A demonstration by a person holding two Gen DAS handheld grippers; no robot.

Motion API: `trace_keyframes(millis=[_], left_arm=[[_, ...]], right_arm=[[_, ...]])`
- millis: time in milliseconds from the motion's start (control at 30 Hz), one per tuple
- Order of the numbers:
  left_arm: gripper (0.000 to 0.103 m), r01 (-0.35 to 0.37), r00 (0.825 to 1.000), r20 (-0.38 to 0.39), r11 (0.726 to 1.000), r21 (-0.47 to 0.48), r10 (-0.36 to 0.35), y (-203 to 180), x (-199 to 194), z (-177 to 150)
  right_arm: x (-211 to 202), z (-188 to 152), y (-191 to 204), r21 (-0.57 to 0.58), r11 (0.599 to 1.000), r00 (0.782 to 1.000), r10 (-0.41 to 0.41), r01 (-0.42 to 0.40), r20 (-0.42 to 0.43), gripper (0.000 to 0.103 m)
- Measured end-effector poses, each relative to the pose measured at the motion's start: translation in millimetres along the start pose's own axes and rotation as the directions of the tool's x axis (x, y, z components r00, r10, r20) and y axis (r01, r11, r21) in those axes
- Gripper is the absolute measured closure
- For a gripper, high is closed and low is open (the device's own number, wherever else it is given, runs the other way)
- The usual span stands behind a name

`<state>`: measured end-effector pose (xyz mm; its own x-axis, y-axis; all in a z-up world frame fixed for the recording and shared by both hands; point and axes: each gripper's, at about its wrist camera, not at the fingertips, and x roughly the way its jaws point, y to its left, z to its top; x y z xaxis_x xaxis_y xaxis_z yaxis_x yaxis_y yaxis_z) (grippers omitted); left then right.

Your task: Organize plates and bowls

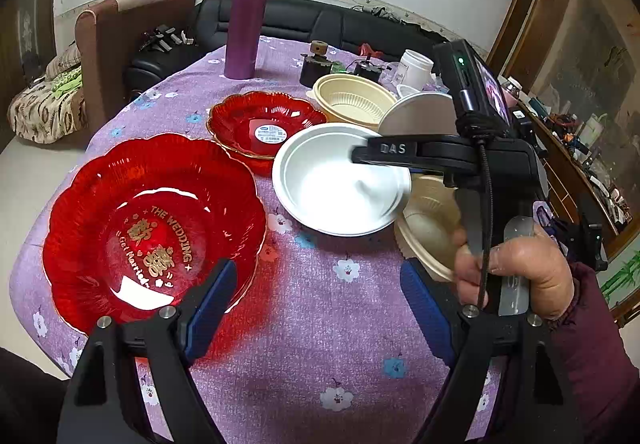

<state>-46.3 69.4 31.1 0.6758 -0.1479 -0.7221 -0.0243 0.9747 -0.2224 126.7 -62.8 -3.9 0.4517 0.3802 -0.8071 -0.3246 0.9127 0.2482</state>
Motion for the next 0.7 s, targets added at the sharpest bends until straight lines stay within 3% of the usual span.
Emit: trace_keyframes(millis=[100, 167, 400, 533, 600, 700], left_arm=[[0.02, -0.009, 1.0, 0.001, 1.0, -0.008, 0.009, 2.1, -0.5, 1.7], [0.02, -0.008, 1.0, -0.003, 1.0, -0.022, 0.008, 3.0, 2.3, 4.3], [0.02, -0.059, 0.998, -0.004, 0.998, -0.016, 0.059, -10.5, 27.9, 35.7], [0.02, -0.131, 0.991, -0.015, 0.991, 0.023, 0.131, -17.7, 57.2, 64.1], [0.02, -0.171, 0.984, -0.044, 0.985, 0.037, 0.172, -18.6, 74.4, 76.7], [0.02, -0.178, 0.975, -0.132, 0.984, 0.023, 0.179, -14.8, 101.9, 87.8]], right_arm=[[0.4, -4.1, -12.8, 0.069, 0.997, 0.999, 0.047, -0.046, -0.012, 0.085], [-5.2, -7.4, -20.0, 0.087, 0.995, 0.999, 0.04, -0.04, 0.001, 0.089], [-17.6, -15.8, -36.2, 0.104, 0.994, 1.0, 0.024, -0.023, -0.003, 0.089], [-16.6, -17.3, -42.5, 0.118, 0.992, 0.999, 0.043, -0.043, 0.002, 0.089], [-17.4, -17.5, -44.1, 0.121, 0.991, 0.999, 0.049, -0.049, 0.003, 0.089], [-17.4, -16.7, -45.0, 0.13, 0.99, 0.999, 0.053, -0.052, 0.001, 0.089]])
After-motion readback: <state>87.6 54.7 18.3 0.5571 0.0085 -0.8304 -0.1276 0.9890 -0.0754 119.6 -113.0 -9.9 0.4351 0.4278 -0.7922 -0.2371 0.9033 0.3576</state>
